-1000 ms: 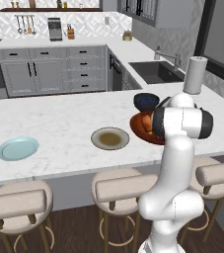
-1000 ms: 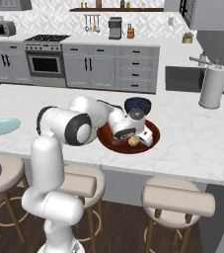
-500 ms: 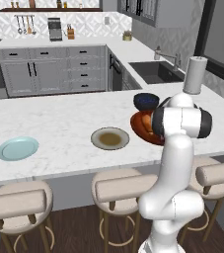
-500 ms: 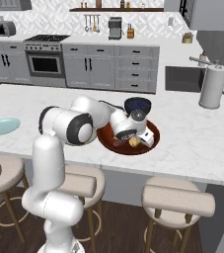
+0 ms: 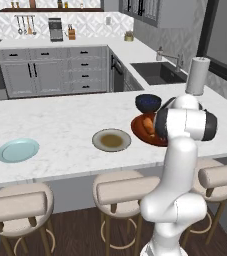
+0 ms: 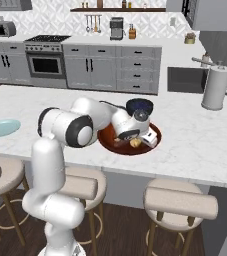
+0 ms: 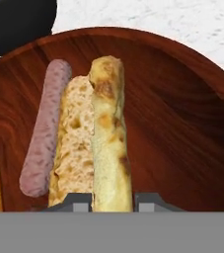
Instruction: Place one bun and one sausage from the bowl on each plate.
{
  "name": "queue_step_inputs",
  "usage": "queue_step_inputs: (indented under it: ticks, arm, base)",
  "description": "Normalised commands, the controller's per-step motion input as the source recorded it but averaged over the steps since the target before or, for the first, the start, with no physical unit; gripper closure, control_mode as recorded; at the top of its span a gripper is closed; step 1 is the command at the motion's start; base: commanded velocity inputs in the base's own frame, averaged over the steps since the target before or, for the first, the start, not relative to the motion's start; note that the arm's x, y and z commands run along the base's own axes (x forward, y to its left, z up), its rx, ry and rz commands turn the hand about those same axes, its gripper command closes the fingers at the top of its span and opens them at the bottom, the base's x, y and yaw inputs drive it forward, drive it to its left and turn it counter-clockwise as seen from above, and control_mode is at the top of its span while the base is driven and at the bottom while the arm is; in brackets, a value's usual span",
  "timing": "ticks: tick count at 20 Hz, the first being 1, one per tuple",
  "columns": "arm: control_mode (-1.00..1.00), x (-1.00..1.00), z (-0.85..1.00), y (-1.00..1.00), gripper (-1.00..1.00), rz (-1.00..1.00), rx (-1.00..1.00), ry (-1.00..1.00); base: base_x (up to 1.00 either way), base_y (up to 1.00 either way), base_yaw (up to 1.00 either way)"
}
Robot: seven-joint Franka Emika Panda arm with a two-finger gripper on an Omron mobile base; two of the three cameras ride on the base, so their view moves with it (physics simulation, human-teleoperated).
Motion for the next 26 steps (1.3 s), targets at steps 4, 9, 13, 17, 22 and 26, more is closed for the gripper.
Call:
queue_step_inputs:
  ticks: [4, 9, 13, 17, 22, 26]
  arm:
    - [-1.00, -0.52, 0.75, 0.09, 1.00, 0.00, 0.00, -0.01]
    - [-1.00, -0.59, 0.85, 0.57, 1.00, 0.06, 0.00, 0.01]
    - [-1.00, -0.34, 0.94, 0.80, 1.00, 0.18, -0.02, 0.04]
    - [-1.00, -0.14, 1.00, 0.75, 1.00, 0.18, 0.00, 0.09]
    - [-1.00, -0.10, 0.52, 0.93, 1.00, 0.16, -0.08, 0.13]
    - [-1.00, -0.09, 0.00, 1.00, 1.00, 0.18, -0.18, 0.20]
  base:
    - [0.00, 0.00, 0.00]
    - [0.00, 0.00, 0.00]
    - [0.00, 0.00, 0.00]
    - [0.00, 0.00, 0.00]
    - [0.00, 0.00, 0.00]
    - [0.00, 0.00, 0.00]
